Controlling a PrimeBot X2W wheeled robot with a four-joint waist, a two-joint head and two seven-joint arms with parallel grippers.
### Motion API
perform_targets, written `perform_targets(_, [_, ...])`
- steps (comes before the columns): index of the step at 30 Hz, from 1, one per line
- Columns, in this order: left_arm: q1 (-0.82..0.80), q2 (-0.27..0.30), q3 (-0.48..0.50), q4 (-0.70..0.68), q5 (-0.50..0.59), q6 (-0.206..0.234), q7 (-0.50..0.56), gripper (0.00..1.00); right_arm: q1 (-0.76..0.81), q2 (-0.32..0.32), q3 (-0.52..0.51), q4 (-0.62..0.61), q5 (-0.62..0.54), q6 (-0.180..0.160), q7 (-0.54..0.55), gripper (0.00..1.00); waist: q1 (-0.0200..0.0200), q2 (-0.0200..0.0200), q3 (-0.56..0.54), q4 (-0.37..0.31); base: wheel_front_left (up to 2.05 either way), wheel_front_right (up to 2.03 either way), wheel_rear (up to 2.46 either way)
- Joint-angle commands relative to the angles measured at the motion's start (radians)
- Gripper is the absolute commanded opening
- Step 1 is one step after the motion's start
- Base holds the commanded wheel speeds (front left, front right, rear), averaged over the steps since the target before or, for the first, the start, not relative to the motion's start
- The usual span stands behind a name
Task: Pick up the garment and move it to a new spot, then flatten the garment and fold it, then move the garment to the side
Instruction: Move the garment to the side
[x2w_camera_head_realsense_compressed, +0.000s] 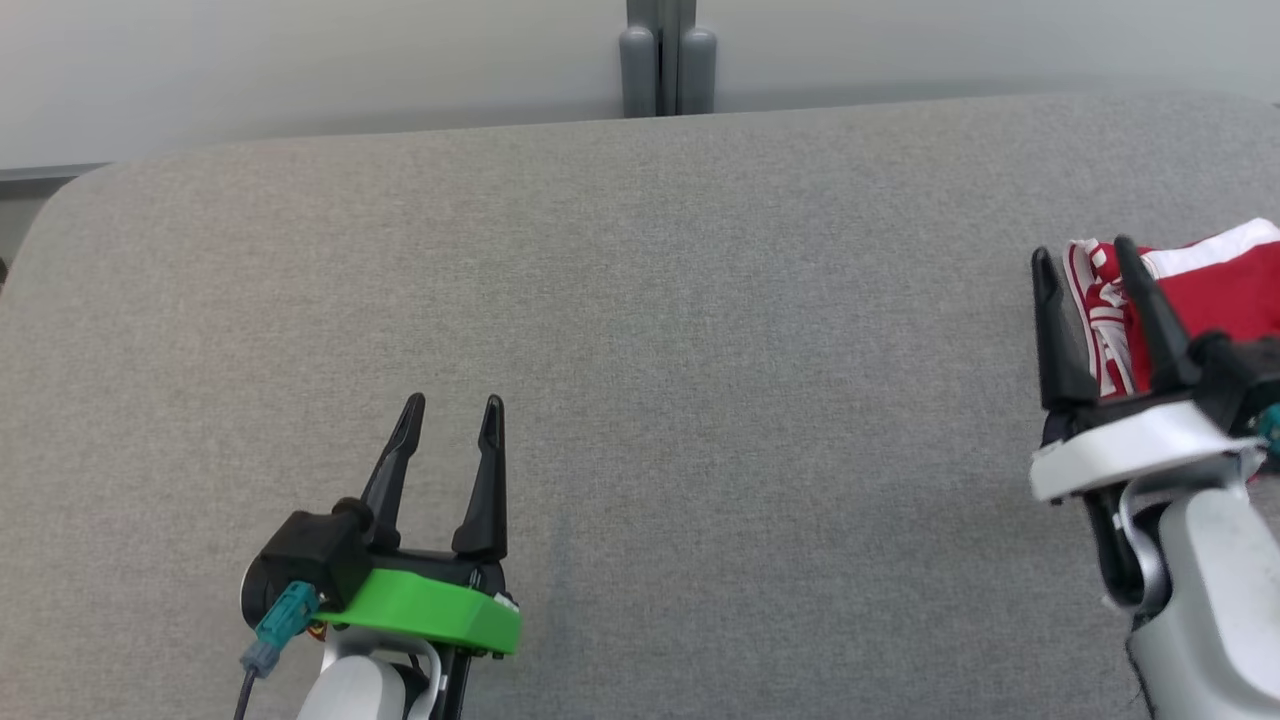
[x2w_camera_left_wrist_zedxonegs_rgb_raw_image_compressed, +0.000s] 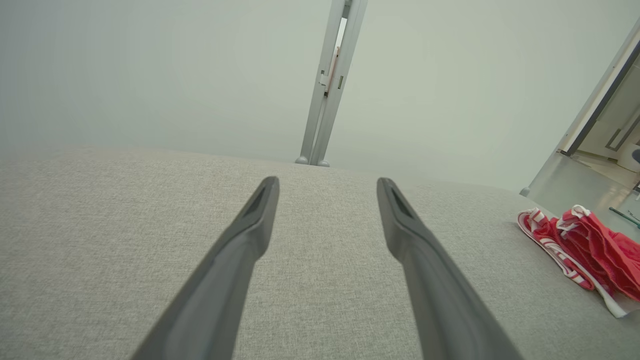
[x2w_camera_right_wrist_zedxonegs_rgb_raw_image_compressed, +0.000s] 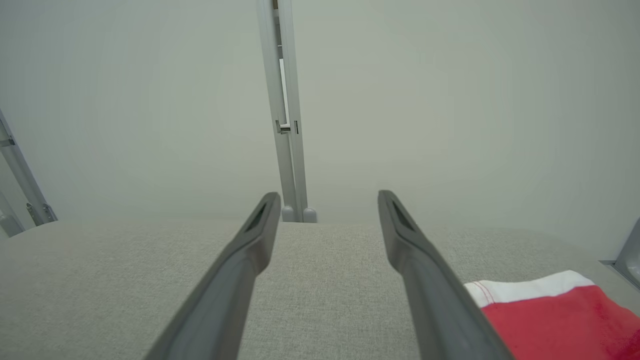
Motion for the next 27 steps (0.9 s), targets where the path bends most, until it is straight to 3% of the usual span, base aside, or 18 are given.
perform_targets(1, [0.019,0.005,0.003,-0.003,0.004,0.001,0.000,1.00,0.044,0.028,-0.008,-0.021,-0.021,-0.001,-0.006,1.00,0.0000,0.0000,-0.038,0.035,0.00,0.00,0.00])
perform_targets(10, [0.063,0.005,0.012,-0.014,0.015,0.000,0.000,1.00,0.233,0.171,-0.057,-0.152,-0.090,-0.001,-0.011,1.00,0.0000,0.0000,-0.068,0.054,0.00,0.00,0.00])
perform_targets(27, [0.112,0.005,0.009,-0.047,0.018,0.018,0.000,1.00,0.288,0.195,-0.041,-0.184,-0.115,-0.001,-0.011,1.00,0.0000,0.0000,-0.100,0.041,0.00,0.00,0.00])
